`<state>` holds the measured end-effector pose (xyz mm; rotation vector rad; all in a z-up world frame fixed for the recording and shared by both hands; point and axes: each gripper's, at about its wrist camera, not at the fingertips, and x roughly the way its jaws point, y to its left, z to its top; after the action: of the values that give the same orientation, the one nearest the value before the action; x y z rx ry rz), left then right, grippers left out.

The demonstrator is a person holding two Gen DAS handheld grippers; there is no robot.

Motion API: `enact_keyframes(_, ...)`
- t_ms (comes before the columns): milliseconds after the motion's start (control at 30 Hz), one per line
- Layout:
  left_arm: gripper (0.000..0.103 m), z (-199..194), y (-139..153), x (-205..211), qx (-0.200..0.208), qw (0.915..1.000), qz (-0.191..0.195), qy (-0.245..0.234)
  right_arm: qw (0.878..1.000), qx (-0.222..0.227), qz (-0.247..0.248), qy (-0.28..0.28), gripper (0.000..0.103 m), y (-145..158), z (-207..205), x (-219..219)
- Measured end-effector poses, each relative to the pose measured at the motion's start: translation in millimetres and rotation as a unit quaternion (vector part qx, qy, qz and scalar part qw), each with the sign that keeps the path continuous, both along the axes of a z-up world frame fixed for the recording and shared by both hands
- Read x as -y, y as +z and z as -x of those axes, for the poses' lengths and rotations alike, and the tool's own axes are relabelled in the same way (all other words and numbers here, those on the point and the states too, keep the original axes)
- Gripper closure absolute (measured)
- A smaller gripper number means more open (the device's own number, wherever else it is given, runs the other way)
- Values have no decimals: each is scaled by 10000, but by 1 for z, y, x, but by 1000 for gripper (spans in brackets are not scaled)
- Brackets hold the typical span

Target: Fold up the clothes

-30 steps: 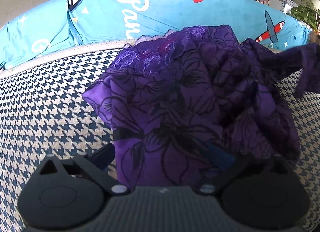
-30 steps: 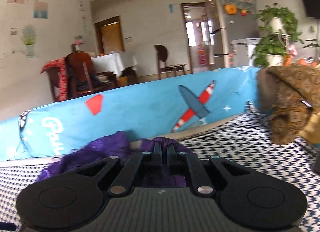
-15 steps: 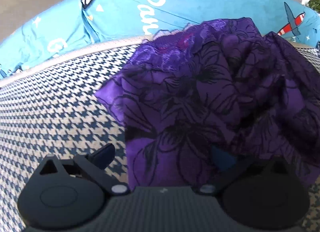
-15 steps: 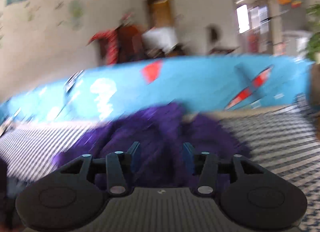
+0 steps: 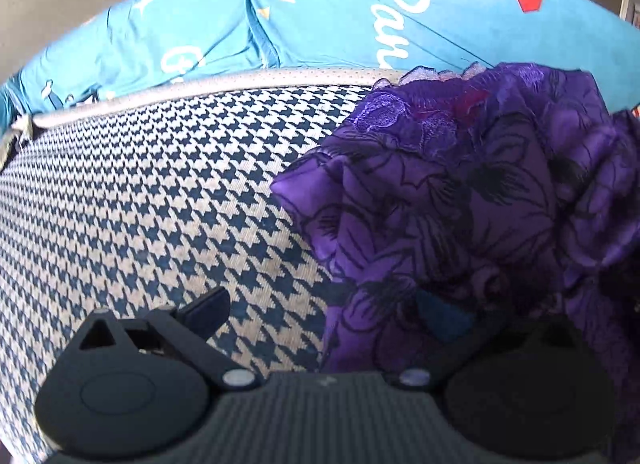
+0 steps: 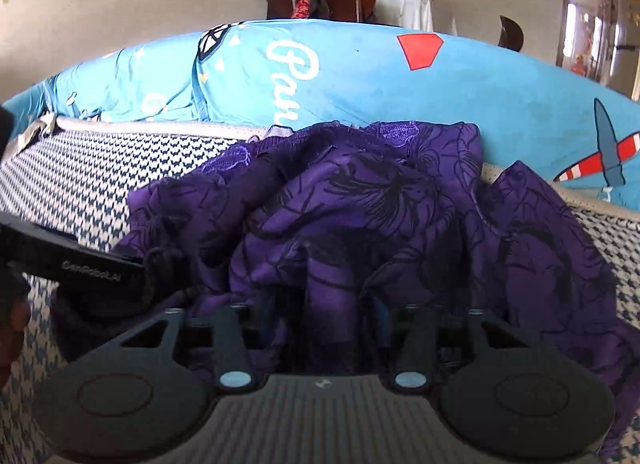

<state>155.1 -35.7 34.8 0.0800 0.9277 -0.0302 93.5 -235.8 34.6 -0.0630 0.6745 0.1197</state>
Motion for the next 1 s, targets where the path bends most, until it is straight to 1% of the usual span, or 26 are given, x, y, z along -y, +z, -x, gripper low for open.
enact_keyframes(33, 0, 2, 1, -1, 2, 10000, 48, -21, 10000, 12, -50, -44, 82, 1, -1, 0)
enact_keyframes(67, 0, 3, 2, -1, 25, 9999, 76, -64, 9999, 23, -100, -87, 88, 2, -3, 1)
enact_keyframes(100, 0, 8, 5, 0, 77, 9998, 111, -136, 9998, 40, -154, -131, 89, 4, -4, 1)
enact_keyframes(133, 0, 10, 9, 1, 151, 9995, 169, -230, 9994, 146, -271, -162, 91, 10, -3, 4)
enact_keyframes(267, 0, 22, 26, 4, 447, 9960, 426, -640, 9952, 572, -738, -286, 92, 37, 3, 16)
enact_keyframes(400, 0, 37, 38, 14, 673, 9884, 671, -1185, 9869, 994, -1205, -408, 92, 63, 9, 27)
enact_keyframes(500, 0, 47, 37, 31, 702, 9826, 632, -1598, 9793, 1209, -1581, -361, 92, 78, 17, 37)
enact_keyframes(567, 0, 50, 30, 41, 628, 9825, 508, -1680, 9744, 1298, -1808, -304, 92, 84, 22, 42)
enact_keyframes(667, 0, 48, 13, 53, 469, 9849, 338, -1634, 9662, 1434, -2132, -211, 92, 92, 29, 49)
enact_keyframes(767, 0, 40, 0, 56, 369, 9893, 229, -1394, 9576, 1569, -2418, -48, 92, 100, 37, 54)
enact_keyframes(867, 0, 34, -4, 53, 355, 9925, 256, -1145, 9505, 1704, -2593, 133, 92, 109, 46, 56)
enact_keyframes(1000, 0, 29, -6, 50, 470, 9954, 115, -829, 9435, 1850, -2732, 298, 92, 117, 53, 56)
